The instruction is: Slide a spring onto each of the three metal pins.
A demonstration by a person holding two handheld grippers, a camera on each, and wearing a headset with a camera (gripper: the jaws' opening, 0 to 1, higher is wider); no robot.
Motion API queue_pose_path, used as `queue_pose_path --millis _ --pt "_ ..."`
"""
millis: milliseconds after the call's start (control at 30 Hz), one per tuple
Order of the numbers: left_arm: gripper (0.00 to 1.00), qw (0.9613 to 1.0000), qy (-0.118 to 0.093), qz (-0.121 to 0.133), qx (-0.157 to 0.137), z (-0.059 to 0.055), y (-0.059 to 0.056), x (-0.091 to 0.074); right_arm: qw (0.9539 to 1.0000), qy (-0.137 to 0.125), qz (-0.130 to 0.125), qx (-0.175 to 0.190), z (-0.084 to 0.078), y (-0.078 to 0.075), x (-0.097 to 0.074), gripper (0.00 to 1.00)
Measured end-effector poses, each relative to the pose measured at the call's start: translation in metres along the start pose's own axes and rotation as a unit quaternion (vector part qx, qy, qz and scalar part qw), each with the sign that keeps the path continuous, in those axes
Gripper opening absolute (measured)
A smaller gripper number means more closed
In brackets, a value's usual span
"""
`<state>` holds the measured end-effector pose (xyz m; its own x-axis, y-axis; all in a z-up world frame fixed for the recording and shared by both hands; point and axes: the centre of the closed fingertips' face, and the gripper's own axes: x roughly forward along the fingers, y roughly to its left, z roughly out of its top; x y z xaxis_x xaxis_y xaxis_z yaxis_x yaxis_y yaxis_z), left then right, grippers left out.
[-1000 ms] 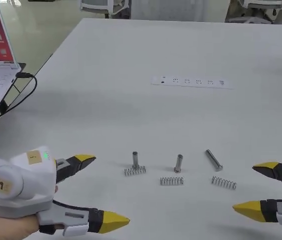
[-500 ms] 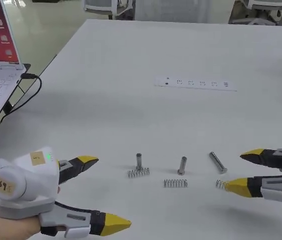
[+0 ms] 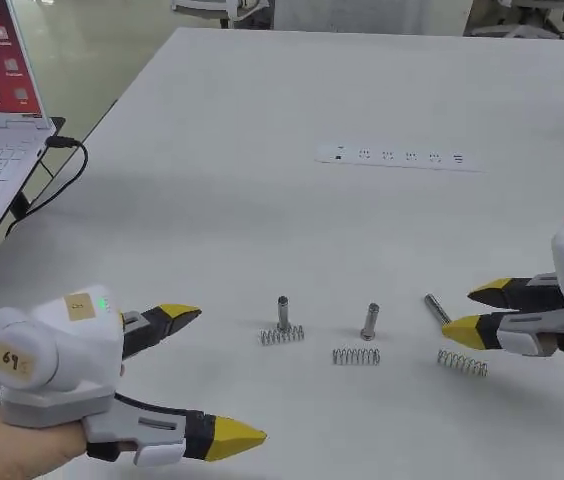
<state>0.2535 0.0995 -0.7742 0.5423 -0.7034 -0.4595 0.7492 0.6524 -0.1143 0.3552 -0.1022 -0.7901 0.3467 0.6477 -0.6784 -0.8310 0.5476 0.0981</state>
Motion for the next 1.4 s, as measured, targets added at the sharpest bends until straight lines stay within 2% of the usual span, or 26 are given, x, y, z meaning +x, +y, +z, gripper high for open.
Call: queue_pose_path --millis 400,633,700,900,1000,1033,1100,1233,1400 --pt "0.91 1.0000 0.000 -0.002 -0.003 -0.001 0.001 0.001 0.9996 0.018 -0.017 0.014 0.003 -0.019 0.017 0.32" --pt "0.91 1.0000 0.001 -0.003 -0.003 -0.001 0.001 0.002 0.9984 0.038 -0.024 0.035 0.001 -0.031 0.028 0.25" --pt "0.91 1.0000 0.001 -0.001 -0.004 -0.002 0.002 0.001 0.9976 0.048 -0.024 0.045 0.000 -0.033 0.031 0.21" --pt "0.93 1.0000 0.000 0.006 -0.005 -0.003 0.006 -0.001 0.9956 0.063 -0.025 0.065 -0.003 -0.037 0.041 0.19" --pt "0.94 0.9998 0.001 0.017 -0.006 -0.004 0.011 -0.002 0.9944 0.071 -0.028 0.072 -0.005 -0.038 0.044 0.16" --pt "0.94 0.9998 -0.002 0.018 -0.011 -0.004 0.012 -0.003 0.9928 0.081 -0.029 0.083 -0.009 -0.038 0.044 0.17" --pt "0.94 0.9998 -0.002 0.019 -0.009 -0.004 0.012 -0.003 0.9920 0.082 -0.025 0.093 -0.010 -0.037 0.048 0.16" --pt "0.94 0.9997 0.000 0.022 -0.008 -0.006 0.013 -0.004 0.9905 0.083 -0.031 0.105 -0.010 -0.039 0.052 0.15" --pt "0.95 0.9997 -0.004 0.020 -0.011 -0.005 0.012 -0.004 0.9881 0.101 -0.038 0.109 -0.017 -0.042 0.057 0.14"
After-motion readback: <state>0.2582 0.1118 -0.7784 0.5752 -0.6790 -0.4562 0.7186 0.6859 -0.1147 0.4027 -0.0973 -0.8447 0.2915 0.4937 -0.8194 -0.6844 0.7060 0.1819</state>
